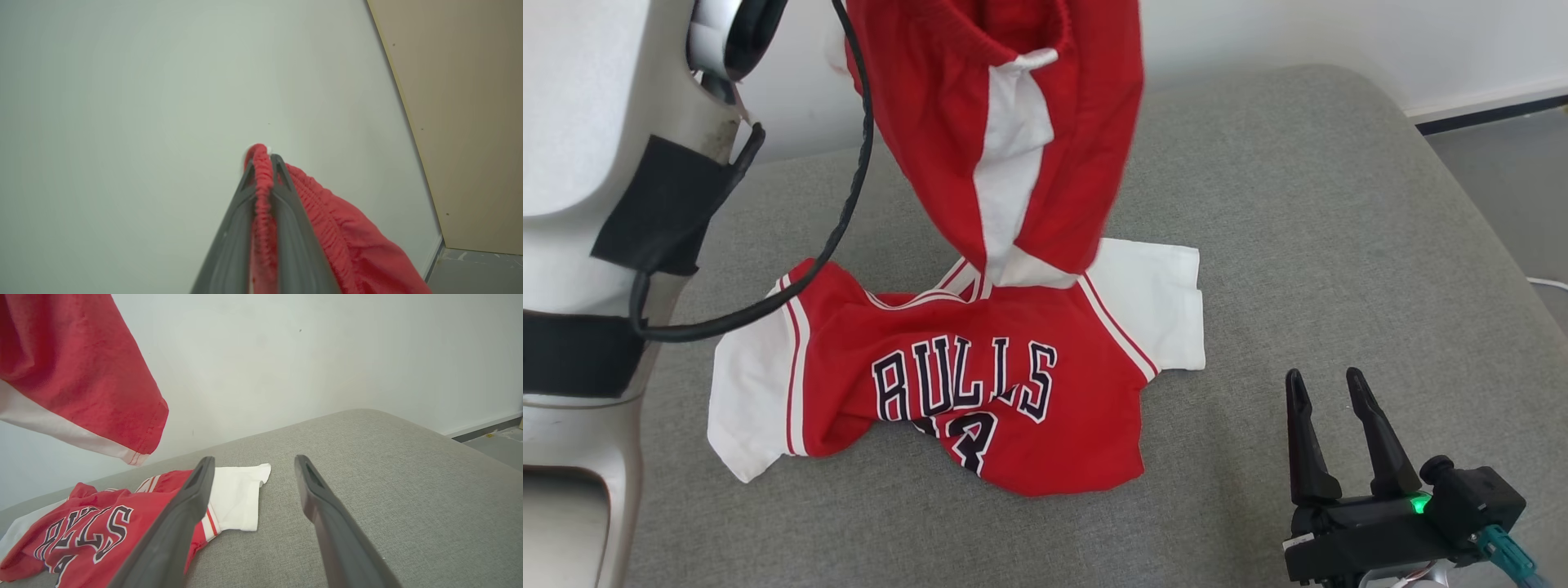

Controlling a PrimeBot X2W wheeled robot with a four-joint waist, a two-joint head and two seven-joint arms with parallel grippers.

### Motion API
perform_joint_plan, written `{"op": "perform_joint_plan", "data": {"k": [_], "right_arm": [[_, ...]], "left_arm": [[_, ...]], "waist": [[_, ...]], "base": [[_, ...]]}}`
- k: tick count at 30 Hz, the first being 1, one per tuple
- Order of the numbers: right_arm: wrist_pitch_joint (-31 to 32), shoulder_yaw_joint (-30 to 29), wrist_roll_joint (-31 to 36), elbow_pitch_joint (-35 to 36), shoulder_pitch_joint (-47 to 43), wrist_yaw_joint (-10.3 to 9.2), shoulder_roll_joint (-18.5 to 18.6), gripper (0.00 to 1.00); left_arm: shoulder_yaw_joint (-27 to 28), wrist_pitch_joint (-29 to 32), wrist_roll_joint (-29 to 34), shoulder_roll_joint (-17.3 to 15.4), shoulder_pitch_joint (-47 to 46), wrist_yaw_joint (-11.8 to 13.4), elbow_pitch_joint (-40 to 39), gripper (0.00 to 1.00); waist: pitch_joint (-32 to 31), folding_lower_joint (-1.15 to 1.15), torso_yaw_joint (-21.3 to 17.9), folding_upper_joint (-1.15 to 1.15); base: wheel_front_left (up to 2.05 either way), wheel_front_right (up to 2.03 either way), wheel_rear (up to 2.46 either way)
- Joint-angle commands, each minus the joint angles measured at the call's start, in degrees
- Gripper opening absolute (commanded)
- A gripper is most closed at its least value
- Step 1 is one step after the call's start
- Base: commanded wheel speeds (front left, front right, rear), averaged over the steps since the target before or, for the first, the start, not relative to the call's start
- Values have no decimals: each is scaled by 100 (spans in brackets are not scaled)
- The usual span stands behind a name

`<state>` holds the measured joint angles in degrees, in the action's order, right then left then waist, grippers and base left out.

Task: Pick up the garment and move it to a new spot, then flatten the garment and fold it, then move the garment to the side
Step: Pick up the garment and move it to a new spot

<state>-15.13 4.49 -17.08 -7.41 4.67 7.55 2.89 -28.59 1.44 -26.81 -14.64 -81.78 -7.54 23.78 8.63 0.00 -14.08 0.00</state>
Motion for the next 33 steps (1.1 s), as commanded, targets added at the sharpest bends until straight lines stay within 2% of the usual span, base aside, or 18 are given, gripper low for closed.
{"op": "perform_joint_plan", "data": {"k": [1, 8, 14, 23, 33], "right_arm": [[-3, -22, -21, 17, 16, -12, -1, 100], [-3, -89, 41, 17, 67, -12, -1, 100], [-3, -135, 167, 99, 71, -12, -2, 100], [-3, -278, 485, 298, 138, -12, 21, 100], [3, -192, 723, 652, 273, -12, 367, 100]], "left_arm": [[-39, -73, -26, 35, -67, 16, 83, 0], [-244, -244, -111, 44, -147, 16, 259, 0], [-179, -347, -159, -68, -157, 35, 357, 0], [5, -535, -236, -376, 117, 156, 372, 0], [361, -810, -369, -868, 611, 393, 185, 0]], "waist": [[45, 0, -3, 0], [105, 0, 130, 0], [169, 0, 487, 0], [403, 0, 1489, 0], [748, 0, 2820, 0]], "base": [[0, 0, 0], [0, 0, 0], [0, 0, 0], [0, 0, 0], [0, 0, 0]]}}
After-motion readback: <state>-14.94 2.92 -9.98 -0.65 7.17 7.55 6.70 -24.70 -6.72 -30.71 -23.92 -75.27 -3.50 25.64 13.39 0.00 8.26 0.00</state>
